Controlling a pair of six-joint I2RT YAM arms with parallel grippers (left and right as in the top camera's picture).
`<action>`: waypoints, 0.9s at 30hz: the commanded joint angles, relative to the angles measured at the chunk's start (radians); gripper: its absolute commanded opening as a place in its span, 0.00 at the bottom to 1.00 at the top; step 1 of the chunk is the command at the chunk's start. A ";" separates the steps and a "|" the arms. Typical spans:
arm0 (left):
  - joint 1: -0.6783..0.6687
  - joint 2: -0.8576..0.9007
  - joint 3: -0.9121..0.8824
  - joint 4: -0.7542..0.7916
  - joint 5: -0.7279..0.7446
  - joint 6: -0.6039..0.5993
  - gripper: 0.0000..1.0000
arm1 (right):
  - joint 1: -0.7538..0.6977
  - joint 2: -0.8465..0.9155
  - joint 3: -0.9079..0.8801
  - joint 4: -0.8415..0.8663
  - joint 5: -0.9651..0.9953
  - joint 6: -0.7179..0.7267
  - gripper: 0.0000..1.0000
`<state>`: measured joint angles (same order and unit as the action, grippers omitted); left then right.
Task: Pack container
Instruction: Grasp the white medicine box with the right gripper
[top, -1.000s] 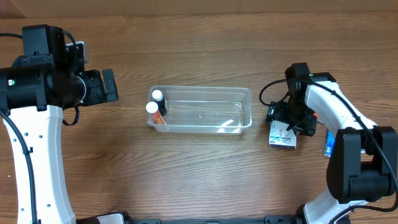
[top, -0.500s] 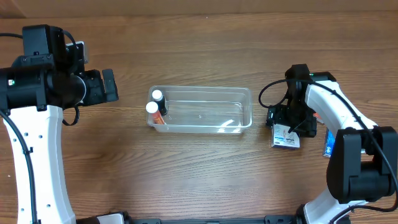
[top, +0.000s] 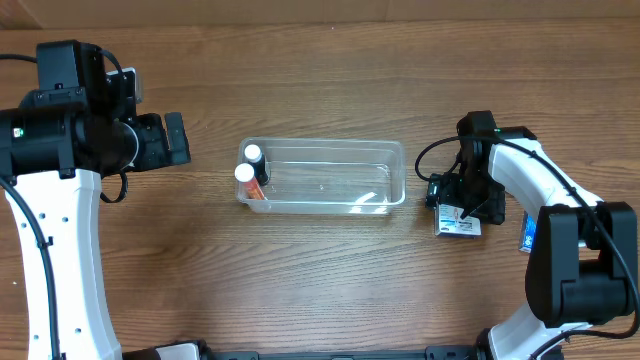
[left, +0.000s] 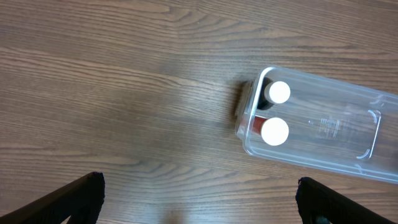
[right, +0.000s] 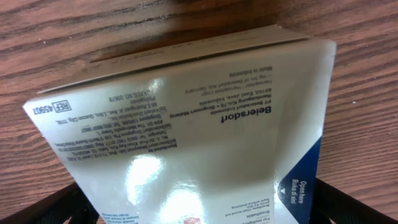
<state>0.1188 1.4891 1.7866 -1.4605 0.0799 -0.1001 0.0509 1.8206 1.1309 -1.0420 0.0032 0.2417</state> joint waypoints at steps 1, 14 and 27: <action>0.005 0.003 0.015 -0.005 0.017 0.019 1.00 | -0.006 -0.022 -0.002 0.002 -0.005 -0.003 1.00; 0.005 0.003 0.015 -0.005 0.014 0.019 1.00 | -0.006 -0.023 -0.001 0.001 -0.005 -0.003 0.83; 0.005 0.003 0.015 -0.004 0.014 0.019 1.00 | -0.006 -0.024 0.043 -0.033 -0.005 -0.003 0.80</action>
<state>0.1188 1.4891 1.7866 -1.4662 0.0799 -0.1001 0.0509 1.8206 1.1328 -1.0672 0.0032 0.2356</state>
